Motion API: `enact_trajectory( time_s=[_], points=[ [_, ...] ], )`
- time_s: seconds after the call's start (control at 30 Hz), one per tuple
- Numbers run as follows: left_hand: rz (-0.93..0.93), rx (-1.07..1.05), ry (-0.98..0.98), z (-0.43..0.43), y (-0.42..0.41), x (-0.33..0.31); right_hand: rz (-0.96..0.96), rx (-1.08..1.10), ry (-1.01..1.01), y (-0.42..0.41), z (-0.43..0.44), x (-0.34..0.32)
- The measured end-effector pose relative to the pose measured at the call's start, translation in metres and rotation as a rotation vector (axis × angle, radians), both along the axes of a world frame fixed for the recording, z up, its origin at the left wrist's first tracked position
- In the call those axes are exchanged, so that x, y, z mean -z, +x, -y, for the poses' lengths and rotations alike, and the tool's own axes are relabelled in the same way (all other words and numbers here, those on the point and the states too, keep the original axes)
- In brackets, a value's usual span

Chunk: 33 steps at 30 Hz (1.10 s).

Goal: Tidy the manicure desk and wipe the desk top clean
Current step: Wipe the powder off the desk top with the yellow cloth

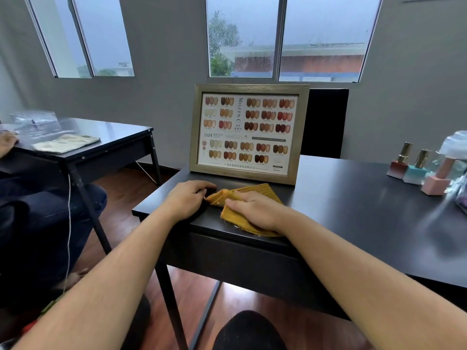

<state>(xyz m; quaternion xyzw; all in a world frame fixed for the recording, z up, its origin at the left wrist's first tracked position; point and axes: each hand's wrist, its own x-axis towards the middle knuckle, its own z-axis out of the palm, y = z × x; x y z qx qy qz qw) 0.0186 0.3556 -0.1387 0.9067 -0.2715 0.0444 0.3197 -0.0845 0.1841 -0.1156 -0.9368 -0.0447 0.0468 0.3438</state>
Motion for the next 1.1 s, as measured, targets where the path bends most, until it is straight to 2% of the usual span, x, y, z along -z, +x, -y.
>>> enact_trajectory(
  time_s=[0.07, 0.13, 0.2, 0.33, 0.53, 0.7, 0.8, 0.9, 1.0, 1.1],
  points=[
    [-0.017, -0.014, -0.029, -0.001, 0.0, -0.001, -0.004, -0.087, -0.222, 0.0, -0.002, 0.003],
    [-0.026, -0.025, -0.042, -0.002, -0.001, -0.002, 0.045, -0.206, -0.312, -0.005, 0.0, 0.006],
    [-0.023, -0.026, -0.033, -0.002, -0.001, -0.002, 0.069, -0.281, -0.234, -0.012, 0.007, 0.005],
    [-0.014, -0.027, -0.026, -0.002, 0.0, -0.001, 0.089, -0.198, -0.009, -0.029, 0.035, 0.003],
    [-0.012, -0.028, -0.031, -0.003, 0.002, 0.002, 0.207, 0.068, 0.026, -0.047, 0.092, 0.005],
    [-0.002, -0.046, -0.03, -0.001, 0.003, 0.004, 0.169, 0.109, -0.014, -0.029, 0.09, 0.005],
    [-0.001, -0.053, -0.019, 0.0, 0.003, 0.003, 0.117, 0.063, -0.065, -0.013, 0.063, 0.003],
    [-0.004, -0.054, -0.015, 0.0, 0.003, 0.002, 0.077, -0.106, -0.123, -0.003, 0.026, 0.003],
    [-0.022, -0.054, -0.01, -0.001, 0.004, 0.002, 0.062, -0.231, -0.034, -0.007, 0.006, 0.004],
    [-0.018, -0.054, 0.004, -0.001, 0.004, 0.002, 0.06, -0.204, 0.109, -0.022, 0.017, 0.003]
  ],
)
